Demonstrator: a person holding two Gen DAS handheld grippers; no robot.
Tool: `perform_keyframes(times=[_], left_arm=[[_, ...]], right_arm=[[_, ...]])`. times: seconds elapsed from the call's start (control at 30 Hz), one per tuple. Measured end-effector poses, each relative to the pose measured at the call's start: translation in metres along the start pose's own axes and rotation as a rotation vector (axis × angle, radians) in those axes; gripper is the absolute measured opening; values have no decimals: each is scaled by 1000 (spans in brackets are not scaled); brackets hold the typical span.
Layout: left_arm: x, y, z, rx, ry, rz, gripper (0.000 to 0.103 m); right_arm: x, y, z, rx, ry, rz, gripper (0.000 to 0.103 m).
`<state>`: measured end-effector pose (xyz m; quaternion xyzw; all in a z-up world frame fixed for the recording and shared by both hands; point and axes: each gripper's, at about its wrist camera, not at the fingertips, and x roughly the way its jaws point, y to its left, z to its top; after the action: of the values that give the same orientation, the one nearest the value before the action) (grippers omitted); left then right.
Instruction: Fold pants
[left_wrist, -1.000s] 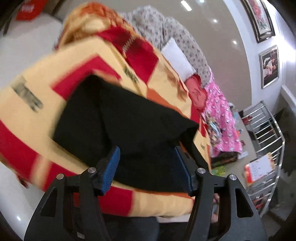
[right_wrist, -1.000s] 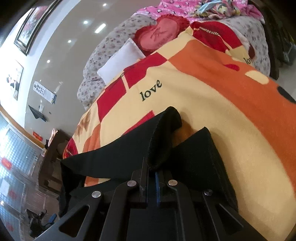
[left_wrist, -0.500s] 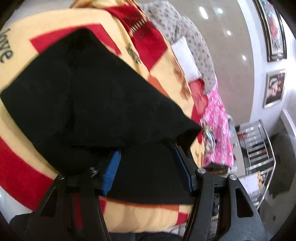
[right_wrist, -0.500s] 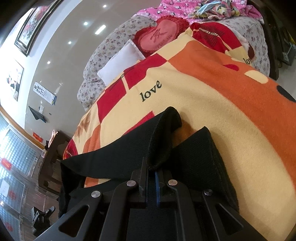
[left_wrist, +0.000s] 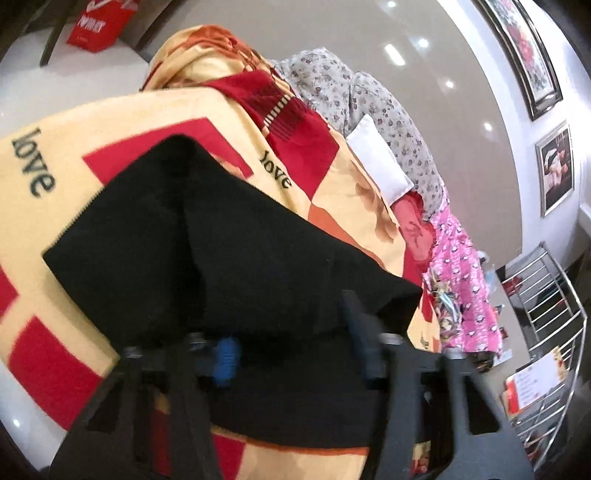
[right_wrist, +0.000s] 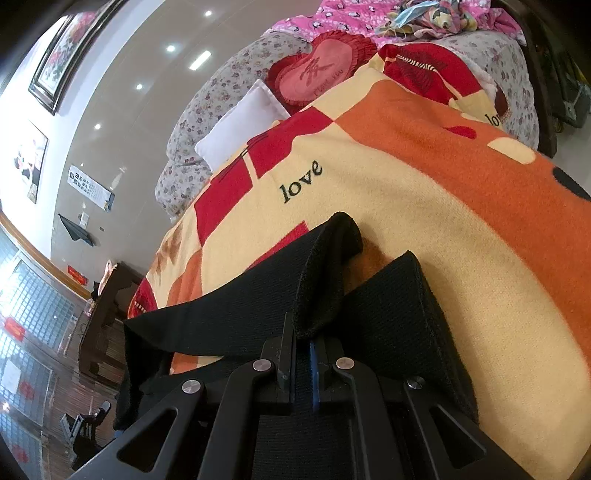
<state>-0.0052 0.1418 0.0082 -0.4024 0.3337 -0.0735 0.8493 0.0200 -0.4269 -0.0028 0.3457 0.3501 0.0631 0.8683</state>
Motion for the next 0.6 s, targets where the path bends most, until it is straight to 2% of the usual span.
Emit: perform_keyframes(times=[0.03, 0.13, 0.27, 0.37, 0.47, 0.6], left_arm=[[0, 1, 1, 8, -1, 19, 22], [1, 6, 6, 0, -2, 39, 11], [-18, 7, 16, 31, -30, 25, 10], [-44, 10, 28, 81, -61, 20, 10], [-57, 18, 30, 132, -36, 34, 10], [-58, 26, 16, 179, -19, 66, 10]], right_arm=[[0, 0, 0, 1, -1, 2, 4], [-1, -2, 0, 11, -6, 18, 4], [-16, -2, 1, 1, -73, 57, 4], [-28, -9, 3, 21, -90, 37, 4], [-40, -18, 4, 28, -94, 18, 4], [-51, -17, -6, -20, -72, -4, 4]])
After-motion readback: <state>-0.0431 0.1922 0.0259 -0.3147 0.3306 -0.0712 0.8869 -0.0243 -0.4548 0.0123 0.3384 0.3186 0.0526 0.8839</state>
